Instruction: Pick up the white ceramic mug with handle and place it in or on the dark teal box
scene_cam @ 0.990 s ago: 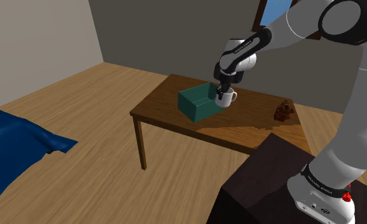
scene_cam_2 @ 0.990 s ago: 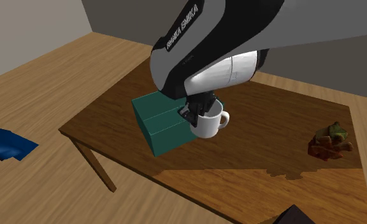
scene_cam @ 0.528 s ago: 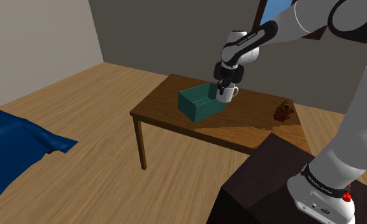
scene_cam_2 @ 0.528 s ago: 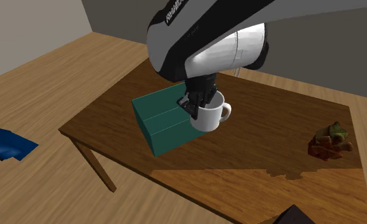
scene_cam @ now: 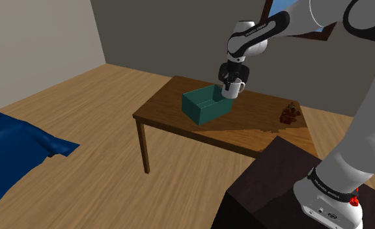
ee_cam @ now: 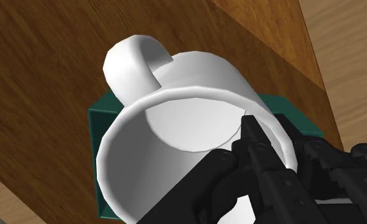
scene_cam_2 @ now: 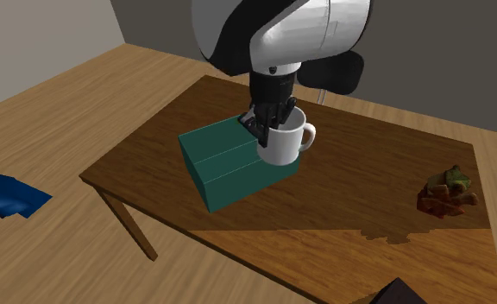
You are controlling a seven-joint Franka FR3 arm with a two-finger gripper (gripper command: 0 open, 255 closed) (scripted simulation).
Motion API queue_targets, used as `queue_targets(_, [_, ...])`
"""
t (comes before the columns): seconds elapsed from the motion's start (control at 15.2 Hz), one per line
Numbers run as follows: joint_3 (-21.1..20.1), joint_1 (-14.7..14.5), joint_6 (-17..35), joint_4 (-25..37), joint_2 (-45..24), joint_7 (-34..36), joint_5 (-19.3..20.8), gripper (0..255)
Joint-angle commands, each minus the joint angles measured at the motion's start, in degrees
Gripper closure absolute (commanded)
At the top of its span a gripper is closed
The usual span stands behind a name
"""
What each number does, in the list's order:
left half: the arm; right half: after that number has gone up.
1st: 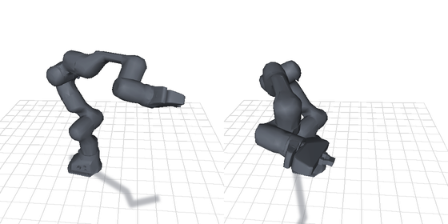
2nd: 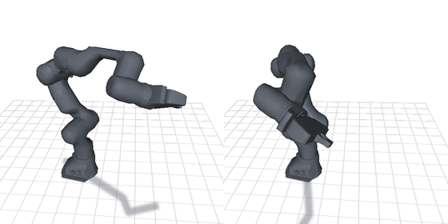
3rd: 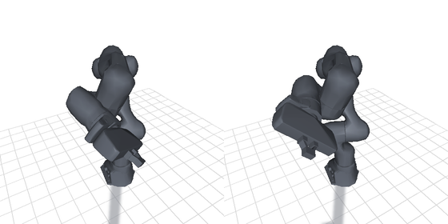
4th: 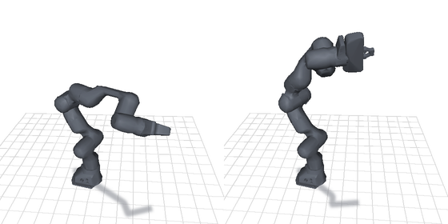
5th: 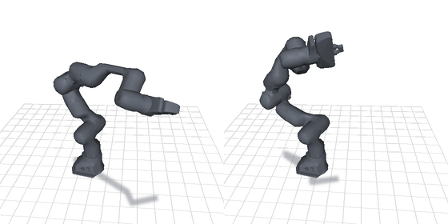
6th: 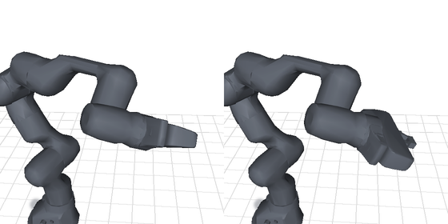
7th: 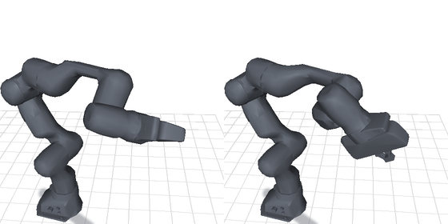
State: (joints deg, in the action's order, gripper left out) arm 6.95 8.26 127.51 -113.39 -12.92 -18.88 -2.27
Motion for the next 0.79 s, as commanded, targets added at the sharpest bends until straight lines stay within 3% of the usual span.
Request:
queue_targets(0.0, [-0.2,-0.2,-2.1,5.0,-2.9,0.4,-0.3,255])
queue_targets(0.33, [-0.9,-0.2,-9.0,22.4,-13.5,1.4,-1.0,255])
queue_targets(0.66, [-1.5,0.2,-18.3,44.7,-26.4,2.5,-1.6,255])
queue_targets(0.73, [-1.5,0.2,-17.7,44.1,-26.5,2.5,-1.6,255])
